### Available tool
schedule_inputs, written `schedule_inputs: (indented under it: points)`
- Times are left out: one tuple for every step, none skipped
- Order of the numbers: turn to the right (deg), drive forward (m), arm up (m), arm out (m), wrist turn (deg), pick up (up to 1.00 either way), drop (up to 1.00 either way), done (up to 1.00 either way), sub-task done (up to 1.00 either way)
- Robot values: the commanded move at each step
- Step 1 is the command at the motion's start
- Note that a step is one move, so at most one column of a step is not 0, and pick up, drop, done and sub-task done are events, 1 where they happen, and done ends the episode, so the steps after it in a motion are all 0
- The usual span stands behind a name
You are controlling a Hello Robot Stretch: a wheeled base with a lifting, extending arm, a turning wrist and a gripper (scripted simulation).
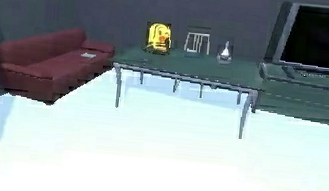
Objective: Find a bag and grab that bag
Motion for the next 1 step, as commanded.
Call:
schedule_inputs:
  points:
    - [0.0,1.0,0.0,0.0,0.0,0.0,0.0,0.0,0.0]
